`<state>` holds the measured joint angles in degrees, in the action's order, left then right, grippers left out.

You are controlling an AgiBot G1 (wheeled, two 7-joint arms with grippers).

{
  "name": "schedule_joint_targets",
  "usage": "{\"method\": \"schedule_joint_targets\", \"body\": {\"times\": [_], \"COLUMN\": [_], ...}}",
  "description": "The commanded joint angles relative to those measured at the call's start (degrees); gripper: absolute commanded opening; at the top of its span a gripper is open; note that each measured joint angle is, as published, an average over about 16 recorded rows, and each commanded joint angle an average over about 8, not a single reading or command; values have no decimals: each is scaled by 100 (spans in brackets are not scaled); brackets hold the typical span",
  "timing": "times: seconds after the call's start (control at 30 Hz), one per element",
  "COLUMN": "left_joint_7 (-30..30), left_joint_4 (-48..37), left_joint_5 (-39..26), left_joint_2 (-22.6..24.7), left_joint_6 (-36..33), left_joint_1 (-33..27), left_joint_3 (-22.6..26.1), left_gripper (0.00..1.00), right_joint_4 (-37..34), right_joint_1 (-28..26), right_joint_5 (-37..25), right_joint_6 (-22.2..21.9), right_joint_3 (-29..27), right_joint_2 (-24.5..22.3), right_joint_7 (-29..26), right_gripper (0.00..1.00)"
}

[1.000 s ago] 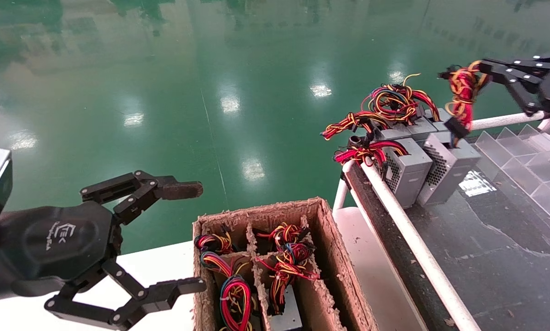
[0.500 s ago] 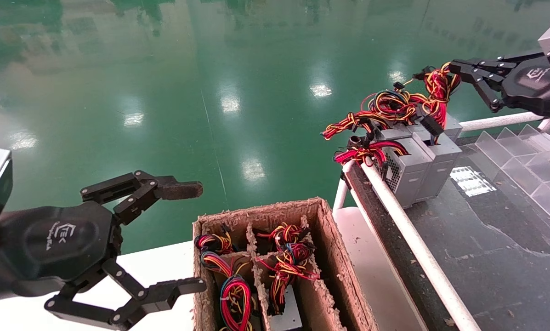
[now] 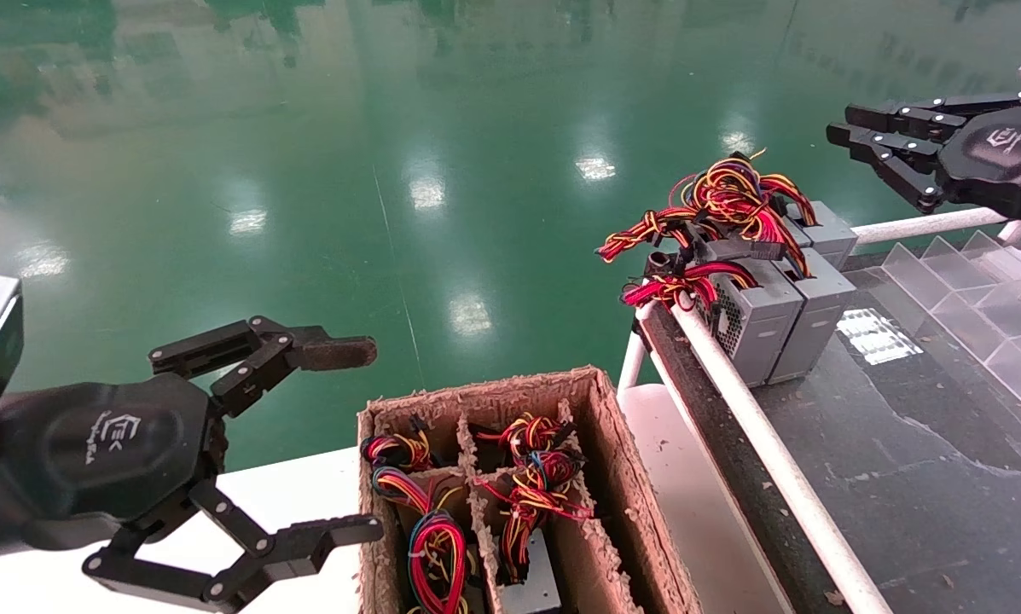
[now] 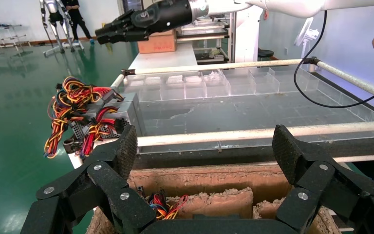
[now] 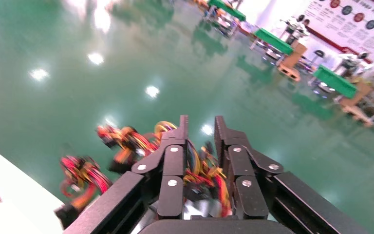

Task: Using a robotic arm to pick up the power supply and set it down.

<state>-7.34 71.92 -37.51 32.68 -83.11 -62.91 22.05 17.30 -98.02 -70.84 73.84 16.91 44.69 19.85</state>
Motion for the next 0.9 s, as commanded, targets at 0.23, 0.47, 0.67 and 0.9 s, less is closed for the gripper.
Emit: {"method": "schedule_joint_targets", "body": {"times": [0.23,0.47,0.67,0.9], "left_joint_7": [0,0,0,1], "left_joint_4": [-2,-2,-2,-2], "left_joint_5": [1,1,1,1], "left_joint_2": [0,0,0,0], "left_joint_6": [1,1,1,1], "left_joint_1": [1,1,1,1], "left_joint_3": [0,0,0,0], "left_gripper": [100,100,100,100], "right_joint_4": [67,706,1288,1957], "right_joint_1": [44,458,835,1268], "right_joint_5": [286,587,860,1174], "right_joint_6": [359,454,541,640], "right_joint_3": [-79,-80,-81,-82], "right_joint_2": [-65,-168,-263,-371], "right_joint_7": [-249,-573,-867,-1205], "right_gripper": [100,100,100,100]}}
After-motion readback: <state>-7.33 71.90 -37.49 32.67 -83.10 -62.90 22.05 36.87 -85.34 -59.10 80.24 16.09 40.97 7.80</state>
